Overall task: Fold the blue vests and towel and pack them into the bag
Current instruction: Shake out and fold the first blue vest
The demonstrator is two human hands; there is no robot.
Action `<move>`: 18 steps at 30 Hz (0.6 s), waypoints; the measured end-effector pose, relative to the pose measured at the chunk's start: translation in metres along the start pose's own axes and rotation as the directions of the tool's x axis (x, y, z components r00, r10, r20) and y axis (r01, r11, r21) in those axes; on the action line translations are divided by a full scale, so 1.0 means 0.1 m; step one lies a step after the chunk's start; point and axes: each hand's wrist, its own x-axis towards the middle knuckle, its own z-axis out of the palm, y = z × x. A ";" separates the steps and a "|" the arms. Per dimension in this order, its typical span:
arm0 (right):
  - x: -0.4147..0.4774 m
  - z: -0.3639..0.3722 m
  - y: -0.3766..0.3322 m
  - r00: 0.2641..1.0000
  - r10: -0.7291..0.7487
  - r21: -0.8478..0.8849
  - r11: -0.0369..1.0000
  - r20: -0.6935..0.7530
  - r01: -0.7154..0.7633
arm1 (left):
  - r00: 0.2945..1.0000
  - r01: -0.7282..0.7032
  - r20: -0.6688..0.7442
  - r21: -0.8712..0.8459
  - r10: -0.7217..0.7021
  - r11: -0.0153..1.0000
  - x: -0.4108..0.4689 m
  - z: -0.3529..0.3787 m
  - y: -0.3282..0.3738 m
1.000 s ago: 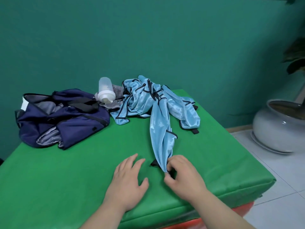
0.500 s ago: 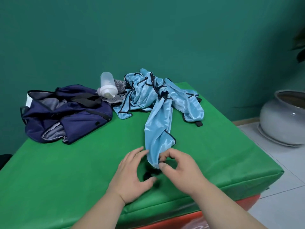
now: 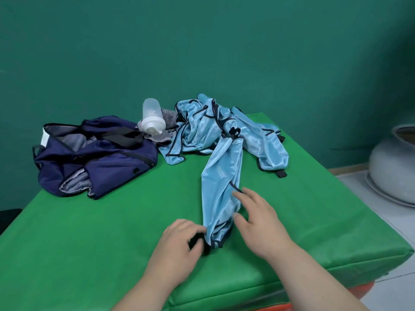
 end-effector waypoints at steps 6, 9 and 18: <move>-0.01 0.08 -0.03 0.996 0.002 -0.134 0.991 0.092 0.011 | 0.973 0.167 -0.131 -0.163 -0.189 0.972 -0.08 -0.15 0.01; -0.07 0.06 -0.06 0.991 -0.074 -0.135 0.987 0.109 0.088 | 0.932 0.291 -0.156 -0.219 -0.328 0.931 -0.11 -0.48 -0.03; -0.21 0.16 -0.32 0.941 -0.263 -0.027 0.961 0.213 0.274 | 0.942 0.336 0.009 -0.028 -0.336 0.941 -0.34 -1.26 -0.24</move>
